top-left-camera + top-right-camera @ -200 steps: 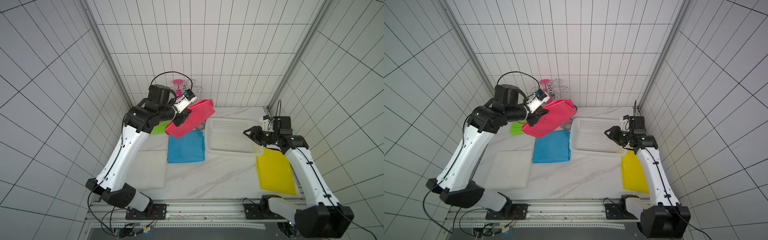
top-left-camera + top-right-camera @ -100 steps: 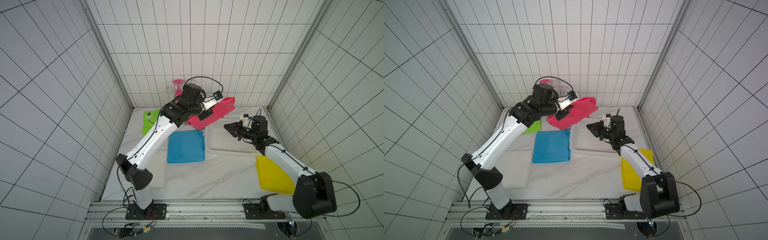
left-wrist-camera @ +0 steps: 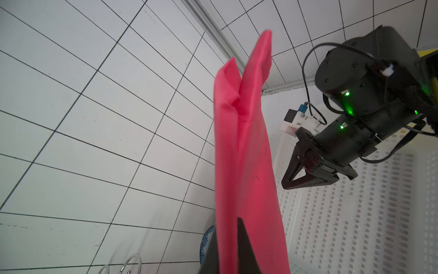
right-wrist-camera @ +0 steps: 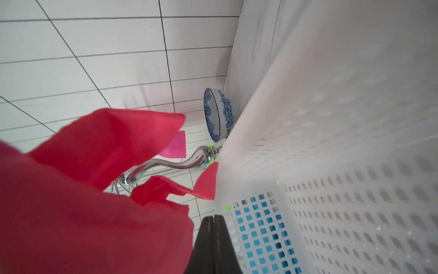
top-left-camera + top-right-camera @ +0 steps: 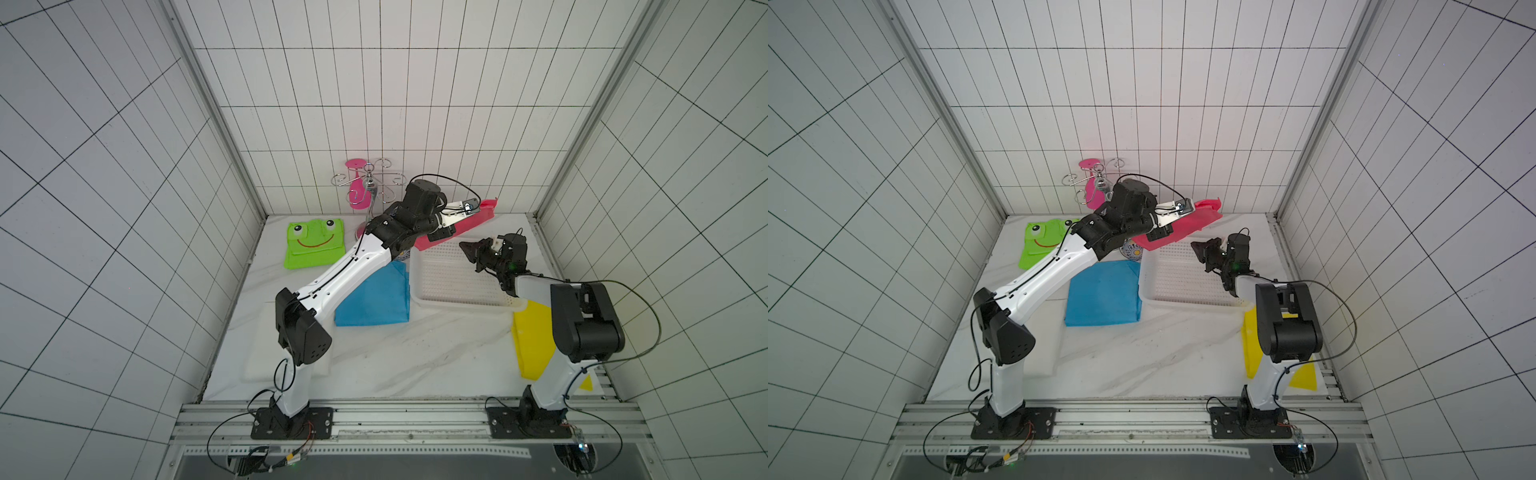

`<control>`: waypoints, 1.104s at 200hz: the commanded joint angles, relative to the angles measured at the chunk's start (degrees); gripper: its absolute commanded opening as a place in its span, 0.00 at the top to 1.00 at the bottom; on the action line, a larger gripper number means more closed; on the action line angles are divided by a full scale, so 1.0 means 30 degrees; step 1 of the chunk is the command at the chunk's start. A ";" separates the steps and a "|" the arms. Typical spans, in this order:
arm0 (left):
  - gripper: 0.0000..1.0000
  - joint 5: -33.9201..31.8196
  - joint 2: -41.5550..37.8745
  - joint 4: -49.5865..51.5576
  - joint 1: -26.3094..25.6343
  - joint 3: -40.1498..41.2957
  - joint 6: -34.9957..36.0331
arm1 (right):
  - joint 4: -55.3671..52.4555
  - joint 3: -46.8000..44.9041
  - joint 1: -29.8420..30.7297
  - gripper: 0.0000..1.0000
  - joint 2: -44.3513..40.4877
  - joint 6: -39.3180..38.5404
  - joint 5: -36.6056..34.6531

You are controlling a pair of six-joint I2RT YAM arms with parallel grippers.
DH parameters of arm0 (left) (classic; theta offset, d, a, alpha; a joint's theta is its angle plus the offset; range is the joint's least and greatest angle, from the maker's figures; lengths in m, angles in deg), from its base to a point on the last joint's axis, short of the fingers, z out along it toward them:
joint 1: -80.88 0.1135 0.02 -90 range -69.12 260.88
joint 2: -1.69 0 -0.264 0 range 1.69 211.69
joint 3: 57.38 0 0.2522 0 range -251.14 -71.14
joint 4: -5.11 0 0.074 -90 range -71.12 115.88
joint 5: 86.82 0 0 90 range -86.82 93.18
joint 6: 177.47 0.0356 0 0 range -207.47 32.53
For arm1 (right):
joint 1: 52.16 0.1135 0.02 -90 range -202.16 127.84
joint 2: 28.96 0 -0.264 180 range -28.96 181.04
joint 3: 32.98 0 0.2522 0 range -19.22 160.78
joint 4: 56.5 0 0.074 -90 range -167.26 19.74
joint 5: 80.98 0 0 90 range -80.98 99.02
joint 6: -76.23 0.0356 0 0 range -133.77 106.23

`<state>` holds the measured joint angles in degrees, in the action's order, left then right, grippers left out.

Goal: Put the folded raincoat in the basket
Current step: Place the raincoat in the basket.

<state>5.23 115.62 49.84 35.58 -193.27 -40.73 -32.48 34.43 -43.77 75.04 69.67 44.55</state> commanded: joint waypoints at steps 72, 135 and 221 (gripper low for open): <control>1.00 -0.2565 0.2538 -0.6631 -0.0612 0.1309 0.4791 | 0.2673 0.2409 -0.2332 0.87 0.1723 0.4357 0.0615; 1.00 -0.3069 0.3425 -0.7506 -0.0880 0.3101 0.4392 | -0.2430 -0.0578 -0.4858 0.73 -0.3381 0.2284 0.1684; 1.00 -0.2300 0.2315 -0.4716 -0.1652 0.4632 0.4147 | -1.2045 -0.0810 -0.5337 0.24 -0.8276 0.0044 0.2542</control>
<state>-3.12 125.33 33.36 31.03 -179.63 -27.02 -62.91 34.10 -61.02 51.59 68.07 50.19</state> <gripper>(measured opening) 0.063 0.684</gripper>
